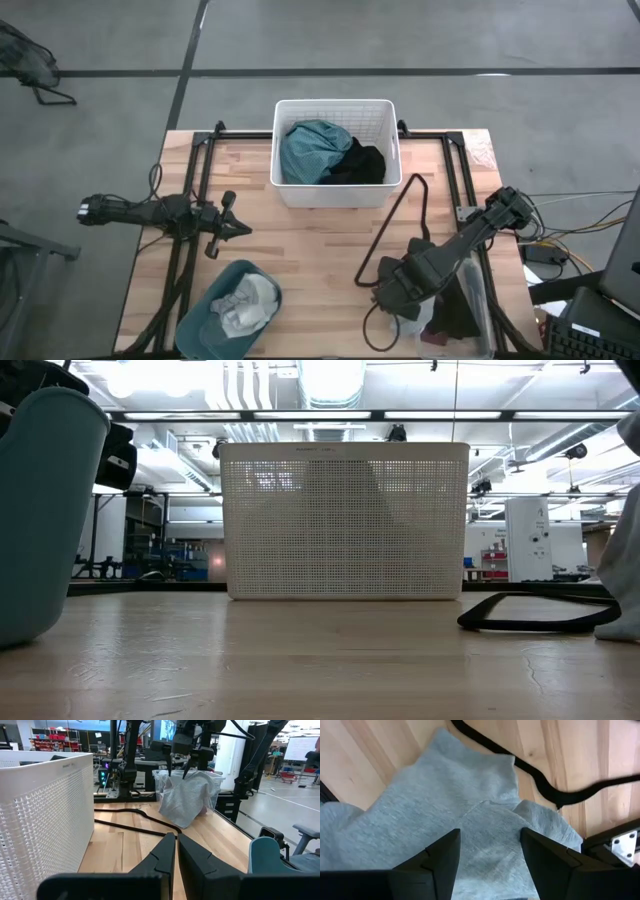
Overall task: Pick & Place Cloths
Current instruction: Adjust the gray underwear
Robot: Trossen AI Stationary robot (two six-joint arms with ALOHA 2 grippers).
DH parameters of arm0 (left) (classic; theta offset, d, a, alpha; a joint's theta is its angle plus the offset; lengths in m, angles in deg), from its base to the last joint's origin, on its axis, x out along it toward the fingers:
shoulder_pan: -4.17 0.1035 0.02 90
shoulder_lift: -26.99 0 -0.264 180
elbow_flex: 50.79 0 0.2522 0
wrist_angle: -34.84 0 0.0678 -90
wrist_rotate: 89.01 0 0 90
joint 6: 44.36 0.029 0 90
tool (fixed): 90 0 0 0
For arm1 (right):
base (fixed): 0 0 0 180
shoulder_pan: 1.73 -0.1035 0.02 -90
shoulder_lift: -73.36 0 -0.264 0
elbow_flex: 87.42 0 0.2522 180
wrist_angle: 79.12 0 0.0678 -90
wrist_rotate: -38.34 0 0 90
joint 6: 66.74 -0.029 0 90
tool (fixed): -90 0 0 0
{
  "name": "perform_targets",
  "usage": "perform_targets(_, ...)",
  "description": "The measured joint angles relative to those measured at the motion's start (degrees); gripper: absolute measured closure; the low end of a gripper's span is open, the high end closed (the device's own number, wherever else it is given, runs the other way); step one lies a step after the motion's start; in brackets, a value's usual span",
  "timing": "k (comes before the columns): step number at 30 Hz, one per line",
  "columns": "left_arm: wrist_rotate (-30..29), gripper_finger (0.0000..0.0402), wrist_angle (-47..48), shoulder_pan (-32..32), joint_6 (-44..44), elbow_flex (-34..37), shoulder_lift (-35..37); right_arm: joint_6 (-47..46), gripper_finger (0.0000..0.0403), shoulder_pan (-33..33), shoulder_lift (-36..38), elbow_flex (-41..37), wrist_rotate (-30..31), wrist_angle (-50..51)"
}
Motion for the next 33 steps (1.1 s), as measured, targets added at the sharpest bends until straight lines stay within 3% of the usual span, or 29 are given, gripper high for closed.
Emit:
perform_targets(10,-0.04,0.0376,-0.10,-0.01,0.01,0.00,0.00,-0.15,0.0245,-0.20,-0.06,-0.11,-0.55,0.48)
perform_targets(20,-0.26,0.0376,-0.13,-0.01,0.01,0.00,0.00,4.69,0.0385,-0.20,-0.10,-0.17,-0.37,0.22)
perform_targets(33,-0.23,0.0376,-0.17,-0.01,0.01,0.00,0.00,5.55,0.0395,-0.20,2.05,2.25,1.67,0.30)
